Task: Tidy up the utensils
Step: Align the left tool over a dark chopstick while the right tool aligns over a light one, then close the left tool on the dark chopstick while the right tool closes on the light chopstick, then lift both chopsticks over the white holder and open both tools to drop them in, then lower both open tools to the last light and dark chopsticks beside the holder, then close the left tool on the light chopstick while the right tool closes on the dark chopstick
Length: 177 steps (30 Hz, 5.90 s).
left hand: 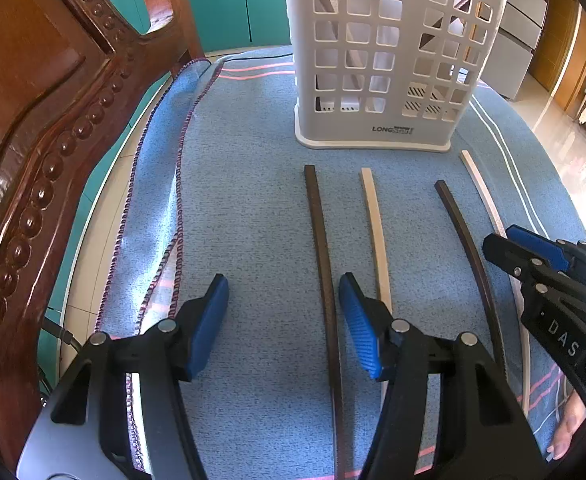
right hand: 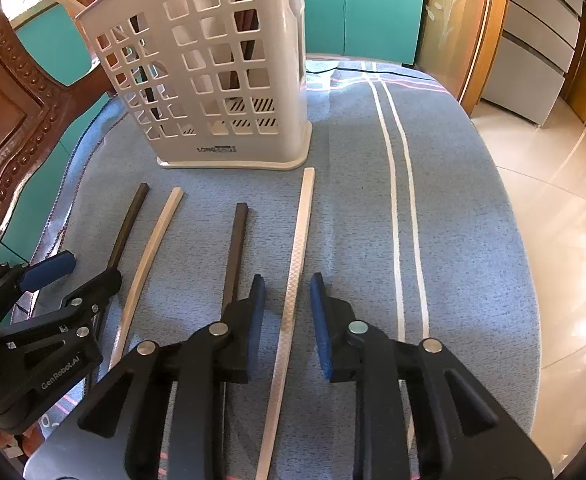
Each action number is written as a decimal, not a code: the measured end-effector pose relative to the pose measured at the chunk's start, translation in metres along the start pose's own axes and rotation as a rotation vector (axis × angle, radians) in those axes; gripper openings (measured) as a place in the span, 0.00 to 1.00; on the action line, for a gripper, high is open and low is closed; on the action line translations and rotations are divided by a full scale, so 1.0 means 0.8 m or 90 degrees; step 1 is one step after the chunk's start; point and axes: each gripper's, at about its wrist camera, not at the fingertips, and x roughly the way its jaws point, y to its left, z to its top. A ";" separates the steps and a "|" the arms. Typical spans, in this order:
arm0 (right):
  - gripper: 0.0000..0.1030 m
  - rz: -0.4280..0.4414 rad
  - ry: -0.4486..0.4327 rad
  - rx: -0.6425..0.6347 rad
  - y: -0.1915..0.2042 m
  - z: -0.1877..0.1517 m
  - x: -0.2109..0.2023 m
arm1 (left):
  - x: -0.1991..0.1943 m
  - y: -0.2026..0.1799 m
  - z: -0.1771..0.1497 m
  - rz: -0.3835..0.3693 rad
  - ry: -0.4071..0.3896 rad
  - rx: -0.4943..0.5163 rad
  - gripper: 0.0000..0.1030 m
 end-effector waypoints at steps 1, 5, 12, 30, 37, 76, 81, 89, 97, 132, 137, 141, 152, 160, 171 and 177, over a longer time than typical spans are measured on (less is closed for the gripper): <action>0.25 0.000 0.000 -0.001 0.000 0.000 0.000 | 0.000 0.000 0.000 0.000 0.000 0.000 0.57; 0.26 0.000 -0.001 -0.001 0.000 0.000 0.000 | 0.000 0.000 0.000 -0.001 0.000 0.001 0.57; 0.27 -0.021 -0.006 0.009 -0.006 0.003 0.001 | -0.001 -0.002 -0.002 -0.007 0.001 0.006 0.57; 0.06 0.018 -0.019 0.001 -0.004 0.001 -0.005 | -0.003 0.001 0.006 -0.091 -0.017 -0.013 0.07; 0.06 0.061 -0.061 0.000 -0.005 0.010 -0.044 | -0.063 0.019 0.018 -0.131 -0.110 -0.040 0.06; 0.06 0.089 -0.472 -0.008 0.014 0.144 -0.185 | -0.180 0.042 0.107 -0.080 -0.486 -0.125 0.27; 0.06 0.081 -0.471 -0.009 0.011 0.135 -0.182 | -0.185 0.022 0.050 -0.048 -0.487 -0.114 0.35; 0.14 0.068 -0.457 -0.014 0.014 0.123 -0.177 | -0.127 0.016 0.036 -0.043 -0.307 -0.094 0.42; 0.42 0.068 -0.499 -0.044 0.024 0.099 -0.207 | -0.076 0.035 0.020 -0.037 -0.168 -0.103 0.46; 0.51 0.027 -0.030 0.015 -0.023 0.028 -0.025 | -0.017 0.040 0.010 -0.015 -0.049 -0.109 0.60; 0.51 0.017 0.006 -0.037 0.009 0.019 -0.005 | -0.016 0.044 0.010 -0.002 -0.043 -0.109 0.65; 0.51 -0.004 0.028 -0.073 0.030 0.010 0.011 | -0.012 0.051 0.012 0.004 -0.039 -0.116 0.68; 0.24 -0.009 0.015 -0.085 0.045 0.004 0.014 | -0.009 0.051 0.016 0.000 -0.037 -0.107 0.73; 0.10 -0.018 0.021 -0.036 0.016 0.015 0.005 | -0.017 0.024 0.014 -0.009 -0.051 -0.052 0.73; 0.21 -0.012 -0.017 -0.012 0.003 0.018 -0.015 | -0.011 -0.010 0.005 -0.037 -0.034 0.000 0.73; 0.30 -0.013 -0.016 -0.006 -0.003 0.018 -0.015 | 0.004 -0.014 0.002 -0.054 -0.008 0.003 0.59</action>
